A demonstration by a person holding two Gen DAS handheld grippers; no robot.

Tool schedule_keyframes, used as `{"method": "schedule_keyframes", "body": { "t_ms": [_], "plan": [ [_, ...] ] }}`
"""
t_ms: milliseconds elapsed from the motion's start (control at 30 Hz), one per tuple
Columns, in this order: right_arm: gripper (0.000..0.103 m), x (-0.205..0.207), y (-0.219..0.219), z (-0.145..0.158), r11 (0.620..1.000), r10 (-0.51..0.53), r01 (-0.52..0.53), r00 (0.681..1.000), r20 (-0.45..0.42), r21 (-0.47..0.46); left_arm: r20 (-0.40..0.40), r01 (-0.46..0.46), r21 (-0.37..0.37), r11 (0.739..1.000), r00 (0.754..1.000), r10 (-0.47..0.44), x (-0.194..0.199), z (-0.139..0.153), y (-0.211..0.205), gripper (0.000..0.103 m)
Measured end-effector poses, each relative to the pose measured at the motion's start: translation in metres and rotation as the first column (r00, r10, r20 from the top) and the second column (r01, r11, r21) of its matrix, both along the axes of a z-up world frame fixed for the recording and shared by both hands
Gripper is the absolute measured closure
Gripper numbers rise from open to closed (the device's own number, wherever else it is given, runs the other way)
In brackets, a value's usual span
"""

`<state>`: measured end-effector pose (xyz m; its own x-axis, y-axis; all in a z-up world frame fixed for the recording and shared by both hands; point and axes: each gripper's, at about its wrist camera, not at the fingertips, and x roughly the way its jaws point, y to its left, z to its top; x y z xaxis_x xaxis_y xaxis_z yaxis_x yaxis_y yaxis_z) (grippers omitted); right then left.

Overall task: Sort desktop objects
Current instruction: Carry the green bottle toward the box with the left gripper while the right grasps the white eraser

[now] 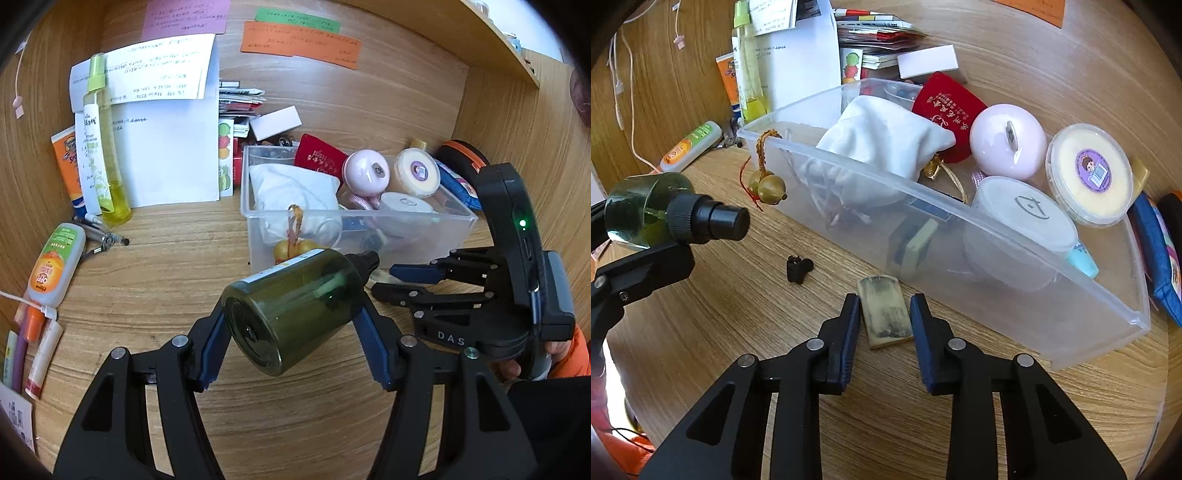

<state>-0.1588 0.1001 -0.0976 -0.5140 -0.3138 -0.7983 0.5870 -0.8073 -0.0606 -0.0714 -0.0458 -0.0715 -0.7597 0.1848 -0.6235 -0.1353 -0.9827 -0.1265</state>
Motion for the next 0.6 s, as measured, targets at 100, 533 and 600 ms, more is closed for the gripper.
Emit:
{"method": "schedule_keyframes", "body": {
  "t_ms": [100,533,600],
  "plan": [
    [0.079,-0.001,0.005,0.002,0.999,0.002,-0.001,1.000,0.018,-0.036,-0.004,-0.004,-0.002,1.000,1.000,0.004,-0.002,0.003,0.003,0.040],
    [0.079,0.029,0.026,0.043,0.987,0.039,-0.051,0.996,-0.081,-0.152,-0.058,-0.025,-0.022,0.999,0.998,0.024,-0.011,0.029,0.023,0.040],
    [0.079,0.033,0.031,0.050,0.985,0.034,-0.051,0.994,-0.102,-0.165,-0.066,-0.025,-0.021,0.999,0.998,0.023,-0.013,0.032,0.026,0.040]
  ]
}}
